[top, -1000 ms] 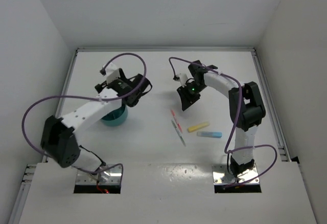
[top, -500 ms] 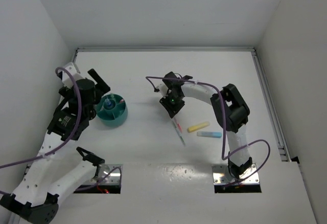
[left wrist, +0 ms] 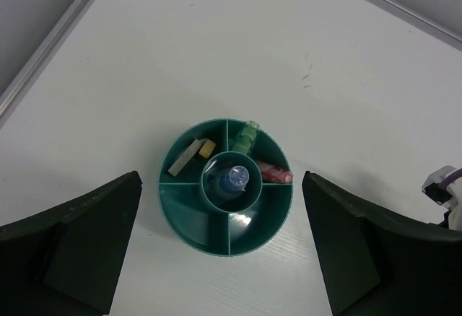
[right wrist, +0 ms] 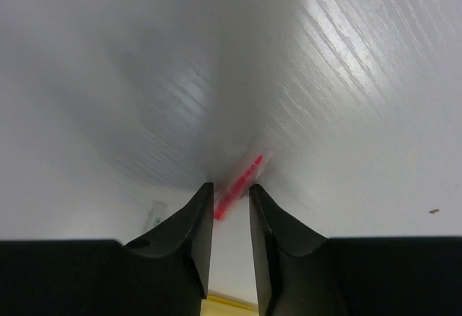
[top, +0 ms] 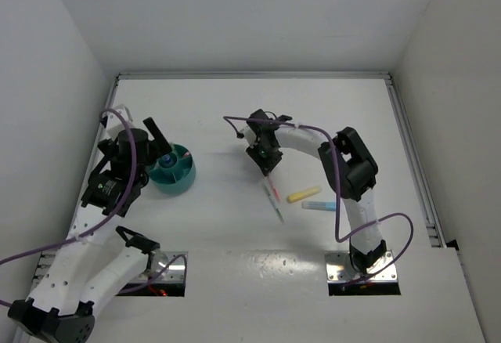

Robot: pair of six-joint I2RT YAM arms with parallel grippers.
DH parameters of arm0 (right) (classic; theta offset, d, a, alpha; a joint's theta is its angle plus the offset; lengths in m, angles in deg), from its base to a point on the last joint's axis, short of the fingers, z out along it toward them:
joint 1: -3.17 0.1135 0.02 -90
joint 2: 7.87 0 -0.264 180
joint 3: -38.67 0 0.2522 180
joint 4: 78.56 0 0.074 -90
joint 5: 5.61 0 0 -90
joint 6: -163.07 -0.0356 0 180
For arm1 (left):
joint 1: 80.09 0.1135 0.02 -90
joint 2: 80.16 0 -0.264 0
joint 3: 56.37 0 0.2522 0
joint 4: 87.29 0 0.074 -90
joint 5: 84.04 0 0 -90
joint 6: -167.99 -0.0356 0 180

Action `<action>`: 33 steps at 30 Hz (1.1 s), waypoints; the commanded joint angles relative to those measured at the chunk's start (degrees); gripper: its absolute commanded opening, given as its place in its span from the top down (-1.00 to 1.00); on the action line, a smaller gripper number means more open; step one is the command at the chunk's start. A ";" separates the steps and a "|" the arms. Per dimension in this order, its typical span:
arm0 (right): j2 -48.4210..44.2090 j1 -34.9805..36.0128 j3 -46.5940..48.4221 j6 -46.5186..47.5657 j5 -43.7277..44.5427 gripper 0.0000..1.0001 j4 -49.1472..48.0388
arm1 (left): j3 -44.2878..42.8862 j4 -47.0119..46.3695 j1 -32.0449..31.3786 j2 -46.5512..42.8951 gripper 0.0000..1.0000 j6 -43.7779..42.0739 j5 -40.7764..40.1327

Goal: Sort the stationery into containers
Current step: Pick up the pen from the center of the board, then place the pen in the storage box.

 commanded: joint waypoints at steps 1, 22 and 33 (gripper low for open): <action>2.98 0.43 0.85 -0.98 -2.20 0.49 0.36 | 0.30 -2.63 0.80 -2.06 -0.99 -1.93 0.93; -6.32 7.28 21.53 2.12 -51.32 1.00 -27.46 | 9.80 -9.76 0.80 -20.16 -0.99 1.58 -15.15; 9.30 16.16 37.59 -1.76 -43.44 1.00 -35.04 | 10.94 -9.75 0.80 -27.11 -0.97 3.34 -19.64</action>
